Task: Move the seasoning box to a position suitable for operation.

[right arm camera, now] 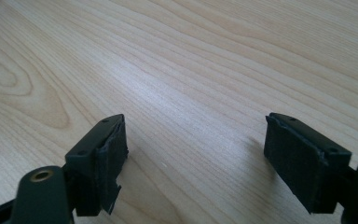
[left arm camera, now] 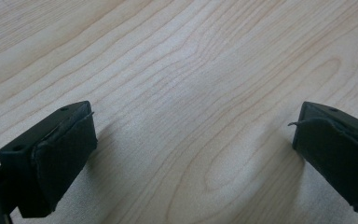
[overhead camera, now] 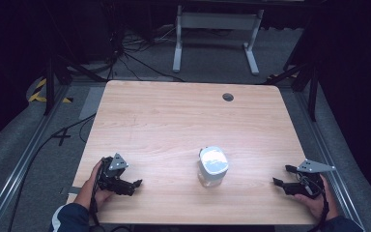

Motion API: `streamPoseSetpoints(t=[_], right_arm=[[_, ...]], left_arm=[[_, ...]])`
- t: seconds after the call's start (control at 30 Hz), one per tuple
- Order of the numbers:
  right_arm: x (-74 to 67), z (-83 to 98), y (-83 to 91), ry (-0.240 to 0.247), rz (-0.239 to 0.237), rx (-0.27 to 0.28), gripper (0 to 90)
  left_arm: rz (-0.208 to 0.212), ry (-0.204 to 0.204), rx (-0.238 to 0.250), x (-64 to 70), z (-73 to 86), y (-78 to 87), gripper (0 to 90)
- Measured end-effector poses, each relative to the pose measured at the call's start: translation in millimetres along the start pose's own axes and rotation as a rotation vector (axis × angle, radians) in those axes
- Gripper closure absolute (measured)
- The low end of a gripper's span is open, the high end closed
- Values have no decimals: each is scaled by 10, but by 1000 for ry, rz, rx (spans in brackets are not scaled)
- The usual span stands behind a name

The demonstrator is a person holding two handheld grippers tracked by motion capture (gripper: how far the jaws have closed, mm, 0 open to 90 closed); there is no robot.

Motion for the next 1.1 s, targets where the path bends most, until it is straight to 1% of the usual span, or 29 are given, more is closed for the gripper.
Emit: streamPoseSetpoints(t=[0.1, 0.23, 0.33, 0.4, 0.43, 0.5, 0.53, 0.6, 0.63, 0.67, 0.7, 0.73, 0.77, 0.8, 0.83, 0.87, 0.9, 0.93, 0.97, 1.0, 1.03, 1.07, 1.1], right_arm=[[1, 0, 0, 0, 0, 0, 213], [2, -2, -1, -1, 3, 1, 213], [3, -3, -3, -2, 3, 1, 213], [3, -4, -4, -2, 3, 1, 213], [3, -4, -3, -2, 3, 0, 213], [3, -2, -1, -1, 2, -3, 213], [4, -2, -1, -1, 1, -3, 213], [4, -2, -1, -1, 1, -3, 213], [4, -2, -1, 0, 1, -3, 213], [4, -2, -1, 0, 1, -3, 213], [4, -2, -1, 0, 1, -3, 213], [3, -2, -1, 0, 1, -3, 213], [3, -2, -1, 0, 1, -3, 213], [4, -2, -1, -1, 1, -3, 213], [4, -2, -1, 0, 1, -3, 213], [3, -2, -1, 0, 1, -3, 213], [3, -3, -1, 0, 1, -3, 213], [4, -2, -1, 0, 1, -3, 213], [3, -3, -1, -1, 1, -3, 213], [4, -2, -1, 0, 1, -3, 213], [3, -3, -1, 0, 1, -3, 213], [3, -3, -1, 0, 1, -3, 213], [3, -3, -1, -1, 1, -3, 213]], left_arm=[[-1, 1, 0, 0, 0, 0, 0], [-8, 18, 0, 18, -3, -2, 1], [-8, 20, 1, 25, -4, -3, 3], [-5, 0, 7, 30, -7, 5, 18], [7, 3, 6, 56, -5, 0, 22], [2, -8, 4, 42, -15, -7, 14], [7, -1, -3, 51, -14, -10, 8], [14, -14, -6, 51, -38, -22, 4], [13, -11, -5, 64, -54, -38, 4], [13, -17, -8, 69, -68, -39, 7], [24, -31, -18, 90, -84, -32, 29], [17, -53, -11, 104, -118, -28, 75], [-2, -70, -2, 102, -151, -24, 127], [-1, -67, -2, 130, -172, -30, 179], [0, -81, 0, 155, -197, -37, 191], [10, -99, 3, 180, -224, -29, 197], [27, -108, 37, 216, -287, -6, 231], [35, -109, 51, 229, -322, 15, 281], [38, -106, 77, 234, -388, 49, 309], [45, -97, 92, 245, -429, 66, 353], [51, -105, 106, 253, -480, 93, 401], [58, -101, 117, 271, -531, 114, 473], [66, -107, 127, 285, -584, 132, 534]])
Point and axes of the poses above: each handheld gripper's, and its own axes: y roughly backward along the jaws, z roughly out of its underside, x roughly to its right, the point moved 9 cm from there along -y, roughly forward along the jaws, and after that the axes turned 7 degrees about -x, right-handed, at the moved point
